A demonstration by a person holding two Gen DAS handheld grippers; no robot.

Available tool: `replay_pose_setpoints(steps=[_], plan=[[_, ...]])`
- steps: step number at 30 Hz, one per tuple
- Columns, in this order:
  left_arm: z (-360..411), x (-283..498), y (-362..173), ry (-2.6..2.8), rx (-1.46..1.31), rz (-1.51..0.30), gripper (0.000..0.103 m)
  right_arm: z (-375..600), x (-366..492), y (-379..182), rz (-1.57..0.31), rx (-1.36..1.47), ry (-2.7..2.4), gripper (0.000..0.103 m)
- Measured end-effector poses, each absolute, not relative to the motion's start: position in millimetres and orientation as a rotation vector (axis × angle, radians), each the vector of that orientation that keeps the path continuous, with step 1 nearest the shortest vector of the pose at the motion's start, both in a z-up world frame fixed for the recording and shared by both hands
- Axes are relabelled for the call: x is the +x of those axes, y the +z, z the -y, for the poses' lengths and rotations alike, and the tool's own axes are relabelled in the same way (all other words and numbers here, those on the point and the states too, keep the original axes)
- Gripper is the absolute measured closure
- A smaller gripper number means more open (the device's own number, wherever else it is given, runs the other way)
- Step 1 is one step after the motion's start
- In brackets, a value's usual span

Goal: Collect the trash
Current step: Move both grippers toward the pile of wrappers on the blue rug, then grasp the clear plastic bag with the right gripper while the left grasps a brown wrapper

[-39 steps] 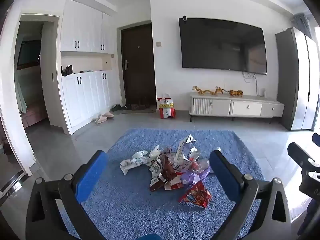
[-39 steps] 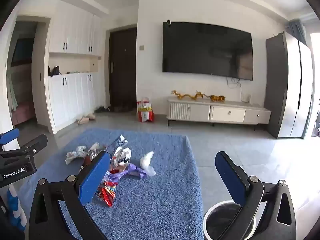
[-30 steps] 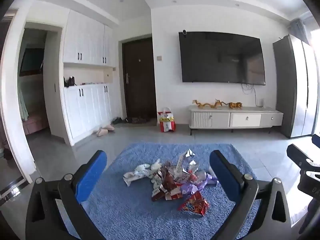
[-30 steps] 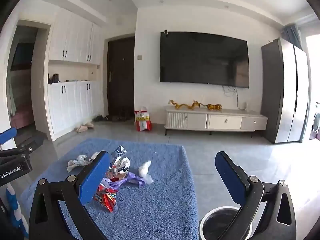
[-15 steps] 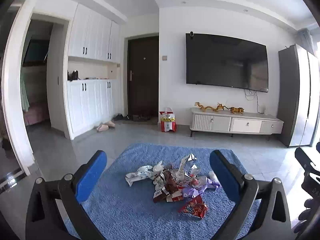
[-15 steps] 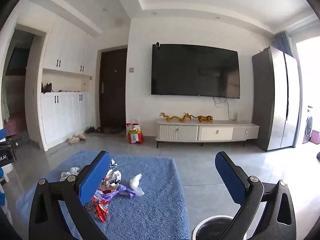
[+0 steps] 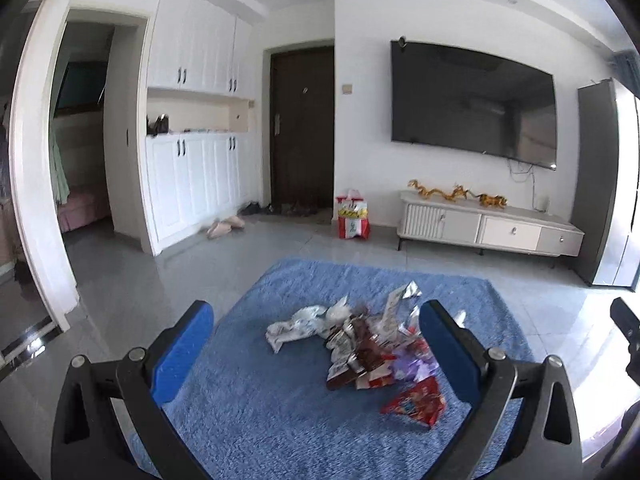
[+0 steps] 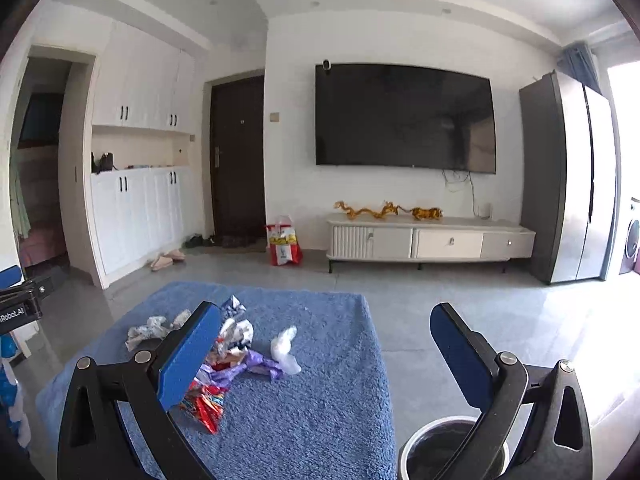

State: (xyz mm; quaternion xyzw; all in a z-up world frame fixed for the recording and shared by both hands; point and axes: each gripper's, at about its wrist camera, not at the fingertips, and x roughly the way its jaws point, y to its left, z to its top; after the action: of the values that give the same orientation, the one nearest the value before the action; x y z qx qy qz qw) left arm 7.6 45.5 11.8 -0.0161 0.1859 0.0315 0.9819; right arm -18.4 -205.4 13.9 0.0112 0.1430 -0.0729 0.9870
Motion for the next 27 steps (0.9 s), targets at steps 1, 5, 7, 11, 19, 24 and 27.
replay_pose_setpoints(steps=[1, 5, 7, 11, 19, 24, 27], plan=[[-49.3, 10.3, 9.2, 0.068, -0.039, -0.385, 0.0, 206.2, -16.7, 10.0, -0.292, 0.023, -0.149, 0.0], [-71.8, 21.7, -3.9, 0.118, -0.044, -0.434, 0.0, 211.7, -2.9, 2.4, -0.321, 0.022, -0.156, 0.0], [-81.9, 26.1, -9.6, 0.141, -0.047, -0.453, 0.0, 214.3, 2.6, -2.8, -0.328, 0.007, -0.17, 0.0], [-98.3, 36.5, -24.3, 0.178, -0.059, -0.499, 0.0, 223.6, 20.5, -10.2, -0.356, 0.014, -0.189, 0.0], [-82.7, 83.2, -54.2, 0.045, -0.104, -0.63, 0.0, 229.0, 66.3, -44.2, -0.483, 0.049, -0.155, 0.0], [-48.9, 130.2, -65.9, -0.069, -0.095, -0.708, 0.001, 230.5, 107.5, -68.8, -0.566, 0.074, -0.076, 0.004], [-33.4, 155.2, -75.8, -0.116, -0.094, -0.738, 0.002, 231.8, 140.9, -83.7, -0.627, 0.104, -0.003, 0.023]])
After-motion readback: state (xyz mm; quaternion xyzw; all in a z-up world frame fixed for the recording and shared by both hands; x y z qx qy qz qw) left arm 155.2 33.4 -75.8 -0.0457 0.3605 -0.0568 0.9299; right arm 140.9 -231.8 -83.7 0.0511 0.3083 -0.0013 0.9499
